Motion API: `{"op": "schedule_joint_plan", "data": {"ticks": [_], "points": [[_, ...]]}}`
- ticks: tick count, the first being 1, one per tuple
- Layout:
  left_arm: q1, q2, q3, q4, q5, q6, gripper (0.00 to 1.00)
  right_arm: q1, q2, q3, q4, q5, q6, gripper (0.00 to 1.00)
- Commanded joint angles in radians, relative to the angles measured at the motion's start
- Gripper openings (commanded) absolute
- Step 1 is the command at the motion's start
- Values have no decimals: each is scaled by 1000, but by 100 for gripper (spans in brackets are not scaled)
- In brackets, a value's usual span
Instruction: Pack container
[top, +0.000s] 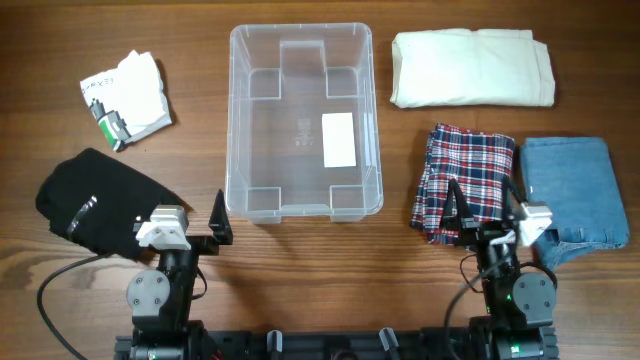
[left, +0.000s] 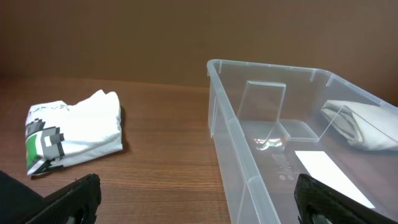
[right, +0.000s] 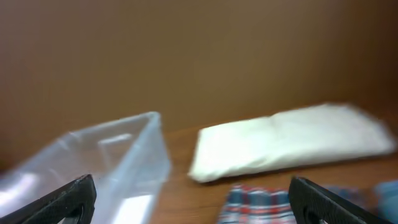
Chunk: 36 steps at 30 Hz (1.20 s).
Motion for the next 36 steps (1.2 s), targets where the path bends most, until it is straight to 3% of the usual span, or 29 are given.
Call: {"op": "schedule_joint_plan", "data": {"ticks": [1,4,8,13,17,24,26,32,36], "points": [[3,-1,-8,2,5,15,100,-3,-2,-2,-10,-40,528,100],[3,-1,-8,2,5,15,100,-3,-2,-2,-3,-23,656,100],[3,-1,-8,2,5,15,100,-3,-2,13,82,-76,538,100],[3,-1,-8,2,5,15,100,-3,28,120,27,-67,415,100],[3,-1,-8,2,5,15,100,-3,142,270,-48,-78,407,100],[3,-1,-8,2,5,15,100,-3,511,702,-325,-82,302,100],[3,-1,-8,2,5,15,100,-3,732,956,-526,-55,232,100],[3,-1,-8,2,5,15,100,-3,1126,1374,-848,54,225,100],[3,-1,-8,2,5,15,100,-18,1364,1569,-951,56,201,100]]}}
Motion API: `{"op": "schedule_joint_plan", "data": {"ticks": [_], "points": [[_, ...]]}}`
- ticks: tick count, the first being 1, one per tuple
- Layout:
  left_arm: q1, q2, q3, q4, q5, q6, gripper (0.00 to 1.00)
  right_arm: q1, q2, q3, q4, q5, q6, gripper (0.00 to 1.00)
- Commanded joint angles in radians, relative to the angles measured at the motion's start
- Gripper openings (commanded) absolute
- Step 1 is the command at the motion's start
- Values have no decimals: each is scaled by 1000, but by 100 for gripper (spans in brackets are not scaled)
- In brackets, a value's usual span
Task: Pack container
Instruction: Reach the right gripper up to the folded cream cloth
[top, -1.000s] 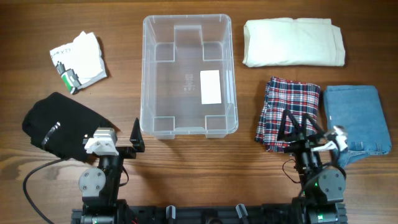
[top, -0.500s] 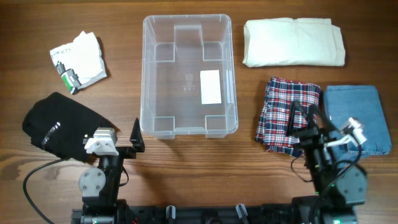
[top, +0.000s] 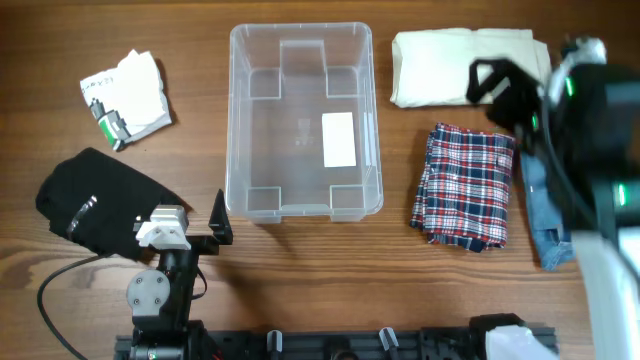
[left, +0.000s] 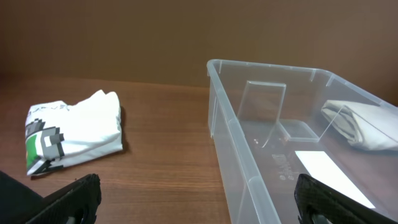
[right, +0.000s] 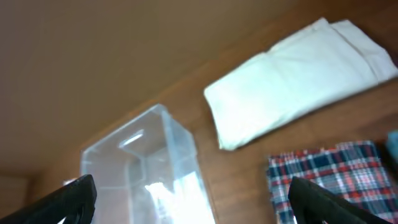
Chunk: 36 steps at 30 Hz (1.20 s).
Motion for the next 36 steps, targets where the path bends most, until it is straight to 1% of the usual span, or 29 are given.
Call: {"op": "schedule_joint_plan", "data": {"ticks": [1,3,6,7,10,11,14,16,20,27,33,36], "points": [[3,-2,-6,-1,4,15,100,-25,210,159,-50,46,-37,100],[3,-2,-6,-1,4,15,100,-49,299,192,-36,47,-33,100],[3,-2,-6,-1,4,15,100,-97,380,192,-8,71,-32,100],[3,-2,-6,-1,4,15,100,-111,395,192,-8,73,-11,100],[3,-2,-6,-1,4,15,100,-155,417,191,-31,64,148,100],[3,-2,-6,-1,4,15,100,-166,420,191,-37,61,175,100],[3,-2,-6,-1,4,15,100,-204,443,181,-16,56,222,99],[3,-2,-6,-1,4,15,100,-220,478,181,-6,32,233,96],[3,-2,-6,-1,4,15,100,-230,569,181,9,-29,259,92],[3,-2,-6,-1,4,15,100,-230,763,181,59,-132,286,92],[3,-2,-6,-1,4,15,100,-228,859,181,94,-149,359,94],[3,-2,-6,-1,4,15,100,-227,895,181,140,-177,371,95]]}}
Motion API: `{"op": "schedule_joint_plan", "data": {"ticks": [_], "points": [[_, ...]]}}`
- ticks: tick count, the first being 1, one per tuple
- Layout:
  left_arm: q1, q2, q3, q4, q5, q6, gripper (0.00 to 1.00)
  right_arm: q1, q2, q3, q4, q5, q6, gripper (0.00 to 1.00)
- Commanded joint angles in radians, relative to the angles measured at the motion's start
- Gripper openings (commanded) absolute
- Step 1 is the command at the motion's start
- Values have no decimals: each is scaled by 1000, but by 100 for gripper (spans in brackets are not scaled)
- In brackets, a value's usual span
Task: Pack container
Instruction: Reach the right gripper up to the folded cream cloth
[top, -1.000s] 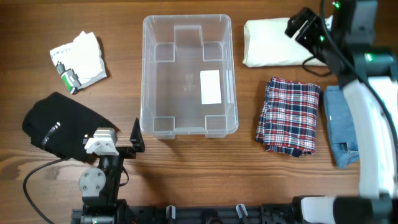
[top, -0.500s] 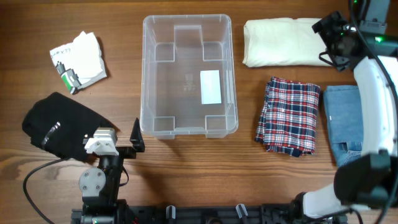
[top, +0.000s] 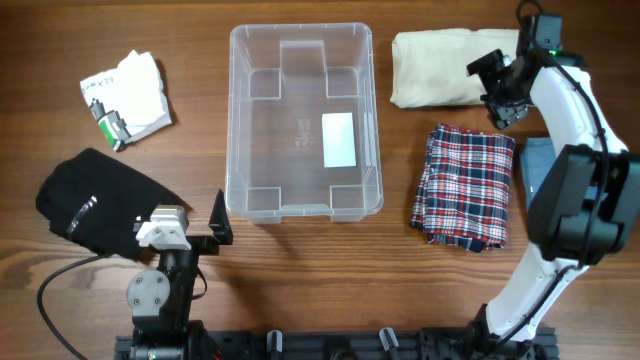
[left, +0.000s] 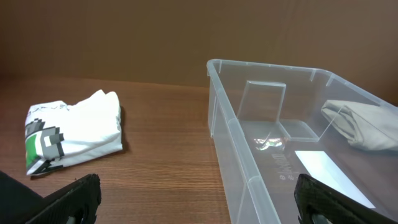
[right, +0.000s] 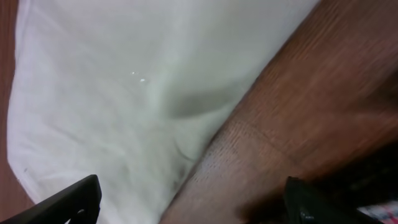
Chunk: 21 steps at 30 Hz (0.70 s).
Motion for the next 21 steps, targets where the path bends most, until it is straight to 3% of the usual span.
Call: {"op": "schedule_joint_plan", "data": {"ticks": [1,21], "points": [[3,-2,-6,-1,4,15,100,3,50,14,51,-62,66,95],[3,-1,-6,-1,4,15,100,5,145,14,162,-39,143,91]]}}
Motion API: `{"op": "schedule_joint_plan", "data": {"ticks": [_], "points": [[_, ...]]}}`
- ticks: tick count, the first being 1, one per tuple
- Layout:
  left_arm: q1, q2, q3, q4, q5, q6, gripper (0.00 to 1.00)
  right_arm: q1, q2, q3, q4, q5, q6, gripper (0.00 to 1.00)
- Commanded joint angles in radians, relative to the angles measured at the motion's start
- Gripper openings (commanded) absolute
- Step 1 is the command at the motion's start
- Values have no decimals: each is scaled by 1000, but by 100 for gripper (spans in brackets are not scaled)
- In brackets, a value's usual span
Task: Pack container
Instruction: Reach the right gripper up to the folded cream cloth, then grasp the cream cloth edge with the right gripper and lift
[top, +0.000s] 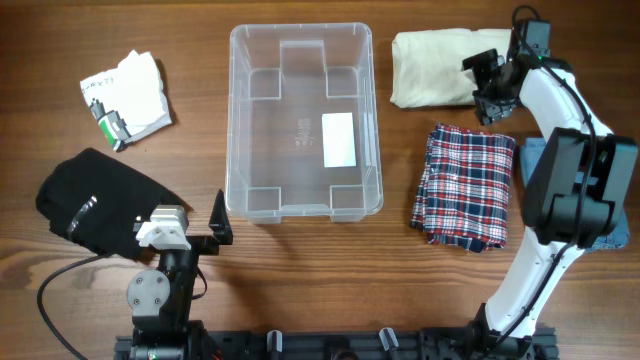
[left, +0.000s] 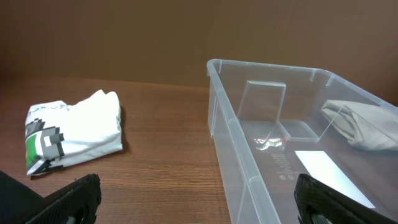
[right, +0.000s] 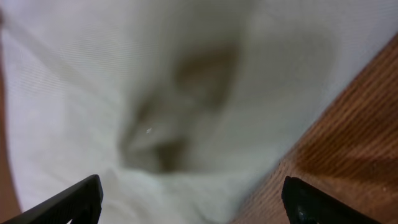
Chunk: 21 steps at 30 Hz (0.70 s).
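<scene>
The clear plastic container (top: 305, 120) stands empty in the middle of the table. A folded cream cloth (top: 435, 65) lies to its right at the back. My right gripper (top: 487, 88) hangs open low over the cloth's right end. In the right wrist view the cream cloth (right: 155, 81) fills the frame between the black fingertips (right: 68, 199). My left gripper (left: 199, 202) is open near the front edge, nothing between its fingers, and looks at the container (left: 280, 155).
A plaid cloth (top: 465, 185) lies right of the container, with a denim piece (top: 533, 160) partly hidden behind my right arm. A white printed T-shirt (top: 125, 95) lies at the back left. A black garment (top: 95, 195) sits beside my left arm.
My right gripper has shifted a little leftward, further over the cream cloth. The cloth now takes up nearly all of the wrist view where bare wood showed before. The left arm has not moved.
My right arm first rested at the front edge beside the plaid and denim cloths. Then it was raised over the right side of the table. Then it was down at the cream cloth's right edge, and now it sits open over that cloth.
</scene>
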Motion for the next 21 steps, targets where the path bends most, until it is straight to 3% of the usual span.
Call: {"op": "schedule_joint_plan", "data": {"ticks": [1,8,13,19,21], "points": [[3,-1,-6,-1,5,15,100,5,47,14,12,11,18,90],[3,-1,-6,-1,5,15,100,5,84,14,37,29,19,89],[3,-1,-6,-1,5,15,100,6,87,14,64,29,19,56],[3,-1,-6,-1,5,15,100,6,87,14,71,17,27,52],[3,-1,-6,-1,5,15,100,6,86,14,71,17,27,45]]}}
